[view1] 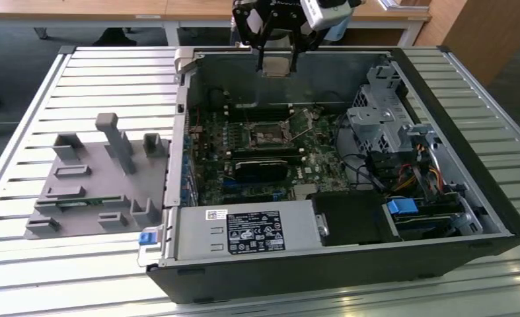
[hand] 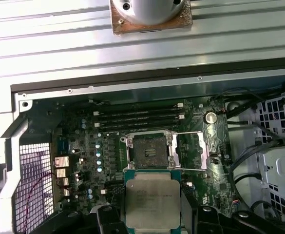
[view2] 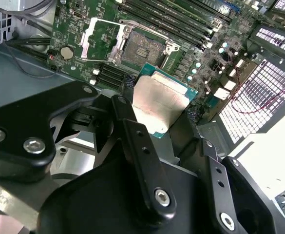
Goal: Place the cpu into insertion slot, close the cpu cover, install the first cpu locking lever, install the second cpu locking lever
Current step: 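Place the cpu into insertion slot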
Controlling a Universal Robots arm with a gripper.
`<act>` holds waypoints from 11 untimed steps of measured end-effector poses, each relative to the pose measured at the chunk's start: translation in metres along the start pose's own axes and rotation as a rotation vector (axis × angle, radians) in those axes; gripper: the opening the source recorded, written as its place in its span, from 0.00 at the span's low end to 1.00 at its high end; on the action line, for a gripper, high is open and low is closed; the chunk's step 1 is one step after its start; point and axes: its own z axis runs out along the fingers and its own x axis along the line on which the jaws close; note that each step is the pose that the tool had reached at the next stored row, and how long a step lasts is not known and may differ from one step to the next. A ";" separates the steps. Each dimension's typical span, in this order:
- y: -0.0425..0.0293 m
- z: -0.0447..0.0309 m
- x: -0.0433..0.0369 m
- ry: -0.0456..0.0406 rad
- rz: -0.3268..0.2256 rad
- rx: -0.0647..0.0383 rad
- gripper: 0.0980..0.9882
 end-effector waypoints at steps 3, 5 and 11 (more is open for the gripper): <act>0.0000 0.0001 0.0000 -0.0007 0.008 0.000 0.50; 0.0000 0.0001 0.0000 -0.0013 0.014 0.000 0.50; 0.0000 0.0002 0.0001 -0.0028 0.031 -0.001 0.50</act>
